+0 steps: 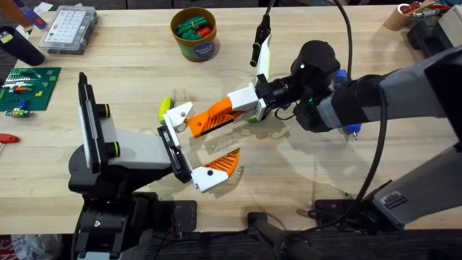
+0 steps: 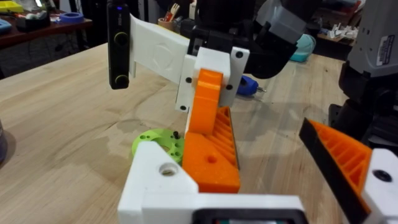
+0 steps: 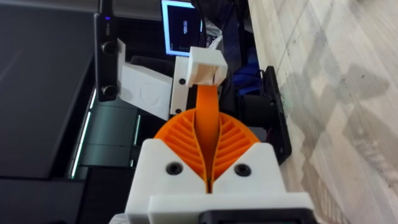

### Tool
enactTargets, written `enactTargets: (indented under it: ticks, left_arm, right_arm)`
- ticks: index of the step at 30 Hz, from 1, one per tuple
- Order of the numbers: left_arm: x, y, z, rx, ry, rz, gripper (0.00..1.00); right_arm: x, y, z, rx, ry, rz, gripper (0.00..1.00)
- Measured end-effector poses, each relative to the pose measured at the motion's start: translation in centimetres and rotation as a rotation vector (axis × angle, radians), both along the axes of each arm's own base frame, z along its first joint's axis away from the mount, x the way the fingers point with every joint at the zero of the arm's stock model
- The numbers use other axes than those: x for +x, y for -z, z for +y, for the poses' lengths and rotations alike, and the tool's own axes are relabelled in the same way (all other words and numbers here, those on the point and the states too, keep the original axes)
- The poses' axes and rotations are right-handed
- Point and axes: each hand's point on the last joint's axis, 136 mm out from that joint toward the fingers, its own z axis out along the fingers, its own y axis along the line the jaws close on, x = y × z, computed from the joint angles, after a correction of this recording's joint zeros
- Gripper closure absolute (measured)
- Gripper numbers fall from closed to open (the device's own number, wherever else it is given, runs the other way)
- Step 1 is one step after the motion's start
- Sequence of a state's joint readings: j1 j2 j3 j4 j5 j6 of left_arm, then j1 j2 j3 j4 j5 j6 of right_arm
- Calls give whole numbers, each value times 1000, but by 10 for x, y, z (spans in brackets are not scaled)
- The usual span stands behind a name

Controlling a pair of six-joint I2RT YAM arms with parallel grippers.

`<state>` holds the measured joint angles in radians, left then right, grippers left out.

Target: Pick up the gripper from the table and insert it into the empty holder that is missing its gripper. Then pick up a screw, insert it into the mounting hole, and use the screwdriver to tighten it. Finally, clean up the table by picking up the vegetable and placing it into the bucket.

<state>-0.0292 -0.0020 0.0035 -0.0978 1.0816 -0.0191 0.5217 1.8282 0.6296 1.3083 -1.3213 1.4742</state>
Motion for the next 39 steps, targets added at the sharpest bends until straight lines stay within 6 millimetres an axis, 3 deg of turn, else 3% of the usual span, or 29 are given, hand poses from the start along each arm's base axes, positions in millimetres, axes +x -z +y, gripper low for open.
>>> enactTargets:
  ticks: [20,27,39]
  left_arm:
    - [0,0,0,0,-1,3,13]
    - [0,0,0,0,-1,3,15]
    - [0,0,0,0,-1,3,15]
  right_arm:
    - [-1,1,-1,-18,-5,50,985]
    - [-1,-8,-2,14,-10,5,985]
    - [-1,-1,-1,-27,-8,89,985]
